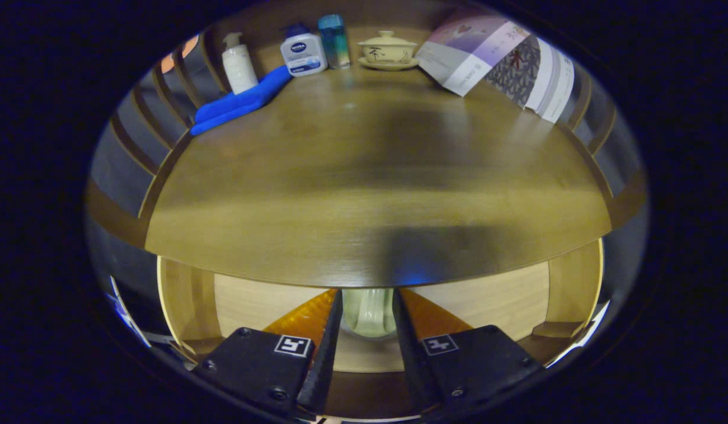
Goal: Pull open the drawer, take out the items inside it, and place them on the countertop above the cabinet.
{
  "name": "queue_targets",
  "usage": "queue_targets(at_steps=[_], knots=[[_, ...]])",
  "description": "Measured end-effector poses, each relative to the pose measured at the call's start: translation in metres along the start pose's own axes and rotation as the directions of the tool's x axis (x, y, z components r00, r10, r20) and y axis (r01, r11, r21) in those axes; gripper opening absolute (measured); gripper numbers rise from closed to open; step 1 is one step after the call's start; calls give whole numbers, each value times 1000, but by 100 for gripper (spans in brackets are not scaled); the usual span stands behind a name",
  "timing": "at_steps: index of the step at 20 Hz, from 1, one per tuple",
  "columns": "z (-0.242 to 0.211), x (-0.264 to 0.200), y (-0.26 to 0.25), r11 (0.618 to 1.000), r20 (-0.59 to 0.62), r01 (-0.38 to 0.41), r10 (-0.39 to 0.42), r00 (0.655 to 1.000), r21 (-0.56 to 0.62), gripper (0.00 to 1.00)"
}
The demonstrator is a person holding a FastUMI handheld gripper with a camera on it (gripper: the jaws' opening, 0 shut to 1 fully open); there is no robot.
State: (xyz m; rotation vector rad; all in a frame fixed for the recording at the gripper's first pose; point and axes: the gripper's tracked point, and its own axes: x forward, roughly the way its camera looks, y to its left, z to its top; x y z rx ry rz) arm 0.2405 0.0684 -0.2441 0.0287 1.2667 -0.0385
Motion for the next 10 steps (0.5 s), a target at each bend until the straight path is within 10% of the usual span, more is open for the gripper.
queue_targets(at_steps=[5,10], knots=[[-1,15,-6,999,0,32,-32,999,11,28],[-11,8,1,1000,-5,-26,26,1000,4,23]])
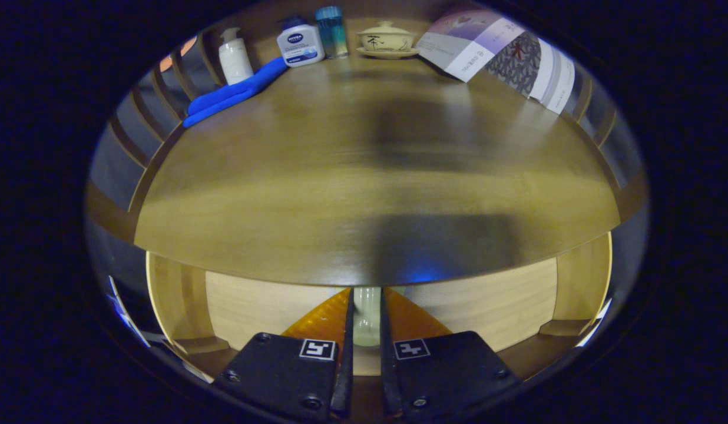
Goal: Pull open the drawer, take out the items inside it, and place them on the countertop above the cabinet.
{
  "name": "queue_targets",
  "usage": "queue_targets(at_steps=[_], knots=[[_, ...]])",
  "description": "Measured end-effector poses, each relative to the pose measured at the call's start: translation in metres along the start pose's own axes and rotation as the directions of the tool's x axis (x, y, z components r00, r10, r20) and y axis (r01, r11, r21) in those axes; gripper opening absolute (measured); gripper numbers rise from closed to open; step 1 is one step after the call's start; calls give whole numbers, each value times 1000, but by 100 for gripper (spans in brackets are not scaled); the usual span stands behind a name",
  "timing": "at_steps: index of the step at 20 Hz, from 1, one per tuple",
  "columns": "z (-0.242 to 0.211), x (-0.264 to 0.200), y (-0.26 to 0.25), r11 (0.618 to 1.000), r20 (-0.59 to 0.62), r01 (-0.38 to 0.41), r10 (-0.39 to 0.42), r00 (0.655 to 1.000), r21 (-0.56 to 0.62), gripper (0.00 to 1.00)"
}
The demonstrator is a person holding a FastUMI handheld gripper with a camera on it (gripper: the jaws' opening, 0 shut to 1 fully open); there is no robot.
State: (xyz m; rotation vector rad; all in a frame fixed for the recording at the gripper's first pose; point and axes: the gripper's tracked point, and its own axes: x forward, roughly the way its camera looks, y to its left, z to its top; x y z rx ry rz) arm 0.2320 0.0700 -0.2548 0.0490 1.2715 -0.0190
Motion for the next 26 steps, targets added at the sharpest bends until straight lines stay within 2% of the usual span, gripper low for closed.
queue_targets(at_steps=[5,16,26], knots=[[-15,-27,2,999,20,-28,29,999,-26,23],[-12,-111,-6,997,102,-64,67,993,-34,23],[30,-170,8,993,201,-103,113,973,-61,23]])
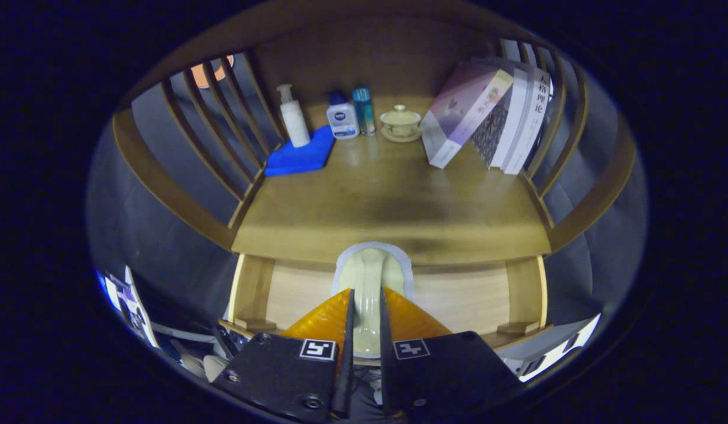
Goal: Pull open the drawer, take out the items inside it, and place them on the countertop above the cabinet.
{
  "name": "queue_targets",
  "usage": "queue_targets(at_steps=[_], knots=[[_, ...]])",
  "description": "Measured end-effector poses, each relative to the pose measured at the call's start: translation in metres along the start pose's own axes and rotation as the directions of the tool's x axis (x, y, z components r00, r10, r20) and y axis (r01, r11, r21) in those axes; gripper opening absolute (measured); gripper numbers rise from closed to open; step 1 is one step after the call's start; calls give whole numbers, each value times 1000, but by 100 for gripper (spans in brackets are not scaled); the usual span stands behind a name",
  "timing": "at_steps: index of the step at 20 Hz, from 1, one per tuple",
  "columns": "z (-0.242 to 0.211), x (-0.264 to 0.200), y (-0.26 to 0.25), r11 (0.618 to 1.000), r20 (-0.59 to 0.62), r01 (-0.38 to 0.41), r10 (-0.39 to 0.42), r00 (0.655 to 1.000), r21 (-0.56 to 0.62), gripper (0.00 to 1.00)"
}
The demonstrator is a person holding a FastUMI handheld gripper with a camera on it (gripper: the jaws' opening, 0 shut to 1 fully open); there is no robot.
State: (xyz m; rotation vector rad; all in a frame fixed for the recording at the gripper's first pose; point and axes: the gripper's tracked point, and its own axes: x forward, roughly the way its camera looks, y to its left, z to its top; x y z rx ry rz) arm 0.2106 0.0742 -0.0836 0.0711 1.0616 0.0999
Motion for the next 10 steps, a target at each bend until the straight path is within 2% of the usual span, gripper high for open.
queue_targets(at_steps=[4,10], knots=[[22,5,2,999,2,-14,14,1000,35,23],[64,45,-16,998,-9,26,-25,1000,66,23]])
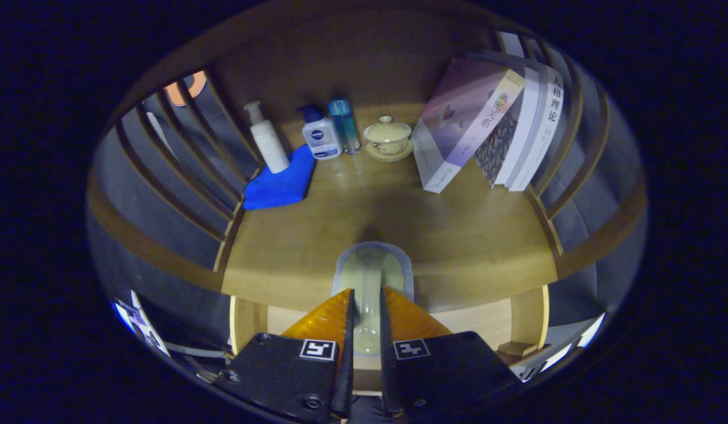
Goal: Pull open the drawer, take out the items inside it, and place them on the countertop above the cabinet.
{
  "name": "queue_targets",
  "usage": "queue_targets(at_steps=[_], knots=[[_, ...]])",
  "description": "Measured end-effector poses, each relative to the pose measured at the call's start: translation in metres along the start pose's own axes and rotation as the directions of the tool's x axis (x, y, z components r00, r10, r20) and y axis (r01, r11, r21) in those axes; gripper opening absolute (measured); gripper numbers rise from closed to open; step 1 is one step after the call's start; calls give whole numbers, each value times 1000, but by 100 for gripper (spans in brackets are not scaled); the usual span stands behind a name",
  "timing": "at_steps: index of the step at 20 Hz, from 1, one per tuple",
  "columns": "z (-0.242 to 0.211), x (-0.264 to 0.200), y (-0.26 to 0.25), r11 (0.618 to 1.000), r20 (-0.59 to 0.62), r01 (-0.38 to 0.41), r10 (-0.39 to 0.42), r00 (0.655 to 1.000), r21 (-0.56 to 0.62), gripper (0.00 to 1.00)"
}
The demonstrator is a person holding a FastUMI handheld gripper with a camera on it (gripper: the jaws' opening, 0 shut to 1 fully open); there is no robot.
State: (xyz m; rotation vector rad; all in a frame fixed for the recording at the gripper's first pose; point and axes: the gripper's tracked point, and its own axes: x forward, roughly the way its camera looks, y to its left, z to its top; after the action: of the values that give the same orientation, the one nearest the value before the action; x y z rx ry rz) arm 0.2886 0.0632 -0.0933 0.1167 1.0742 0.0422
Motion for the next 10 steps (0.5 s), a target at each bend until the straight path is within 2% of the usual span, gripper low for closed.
queue_targets(at_steps=[5,10], knots=[[25,30,-3,1000,3,17,-17,1000,22,23],[23,49,-2,1000,-4,12,-12,1000,8,23]])
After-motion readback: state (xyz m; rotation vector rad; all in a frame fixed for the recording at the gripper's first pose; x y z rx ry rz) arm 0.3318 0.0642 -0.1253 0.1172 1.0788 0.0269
